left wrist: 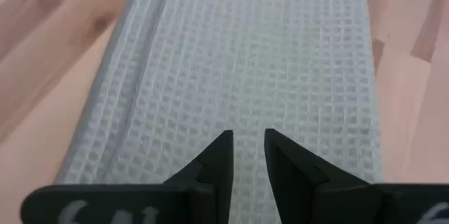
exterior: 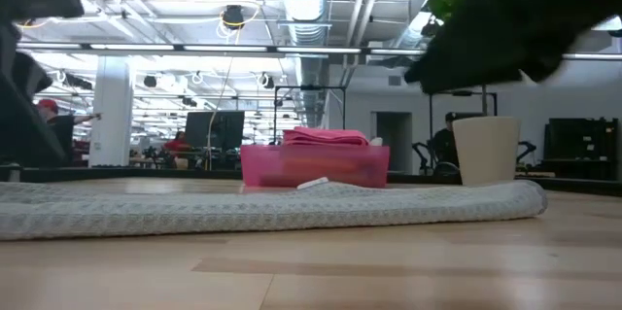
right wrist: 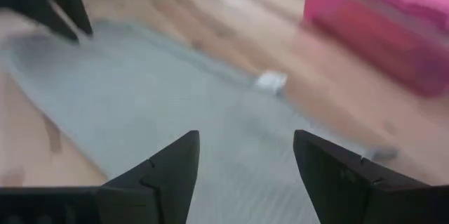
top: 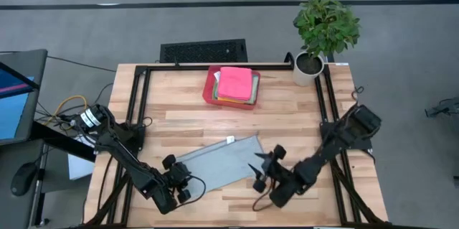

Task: Fold microfiber towels
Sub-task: Fold the gray microfiber cloth

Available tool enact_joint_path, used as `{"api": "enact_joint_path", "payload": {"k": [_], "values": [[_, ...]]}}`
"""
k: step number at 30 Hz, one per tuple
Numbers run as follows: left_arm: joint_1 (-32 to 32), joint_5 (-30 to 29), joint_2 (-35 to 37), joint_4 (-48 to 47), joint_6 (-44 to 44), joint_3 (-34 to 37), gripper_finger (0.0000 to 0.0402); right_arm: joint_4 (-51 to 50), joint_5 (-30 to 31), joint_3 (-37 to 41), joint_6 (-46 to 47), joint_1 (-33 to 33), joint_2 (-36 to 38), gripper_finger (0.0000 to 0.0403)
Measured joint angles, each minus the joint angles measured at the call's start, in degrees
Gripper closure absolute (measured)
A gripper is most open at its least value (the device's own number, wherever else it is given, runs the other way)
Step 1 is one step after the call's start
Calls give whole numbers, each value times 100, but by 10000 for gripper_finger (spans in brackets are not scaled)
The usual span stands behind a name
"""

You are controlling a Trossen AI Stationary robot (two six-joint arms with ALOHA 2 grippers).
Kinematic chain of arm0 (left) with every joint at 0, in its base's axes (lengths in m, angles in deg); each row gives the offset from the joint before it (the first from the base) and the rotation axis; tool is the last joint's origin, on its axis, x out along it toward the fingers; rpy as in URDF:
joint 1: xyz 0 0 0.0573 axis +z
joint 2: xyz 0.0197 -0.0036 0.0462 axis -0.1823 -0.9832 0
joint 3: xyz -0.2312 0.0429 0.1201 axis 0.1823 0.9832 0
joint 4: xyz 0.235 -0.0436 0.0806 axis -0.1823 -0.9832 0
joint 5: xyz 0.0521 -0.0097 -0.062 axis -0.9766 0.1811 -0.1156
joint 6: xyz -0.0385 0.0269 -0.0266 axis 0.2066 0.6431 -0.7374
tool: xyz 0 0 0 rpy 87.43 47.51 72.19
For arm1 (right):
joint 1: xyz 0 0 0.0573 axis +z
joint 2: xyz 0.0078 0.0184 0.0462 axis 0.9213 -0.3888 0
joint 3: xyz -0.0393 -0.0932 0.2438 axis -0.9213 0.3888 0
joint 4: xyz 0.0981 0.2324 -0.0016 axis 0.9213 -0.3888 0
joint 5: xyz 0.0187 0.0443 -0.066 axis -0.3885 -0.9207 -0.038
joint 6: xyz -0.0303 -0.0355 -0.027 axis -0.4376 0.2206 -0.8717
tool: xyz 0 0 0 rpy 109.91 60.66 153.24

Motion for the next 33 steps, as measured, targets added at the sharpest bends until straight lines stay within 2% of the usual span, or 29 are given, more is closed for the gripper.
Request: {"api": "enact_joint_path", "payload": {"k": [6,10,17,20,26,29,33], "values": [[-18,119,1,33,-39,-73,327,345,-115,14,899,281,-1004,145],[-228,-89,-24,644,-26,-81,328,338,-156,14,1539,383,-1389,145],[-666,-124,-590,1106,-508,-93,371,362,-152,12,1579,367,-1392,145],[-788,-181,-938,1014,-943,-198,393,384,-180,8,1471,332,-1383,145],[-896,-329,-1326,909,-1229,-466,398,367,-221,8,1435,241,-1366,145],[-906,-363,-1320,776,-1188,-530,398,370,188,11,1251,304,-1173,145],[-901,-280,-1310,595,-1217,-569,398,344,1215,10,1062,573,-869,145]]}}
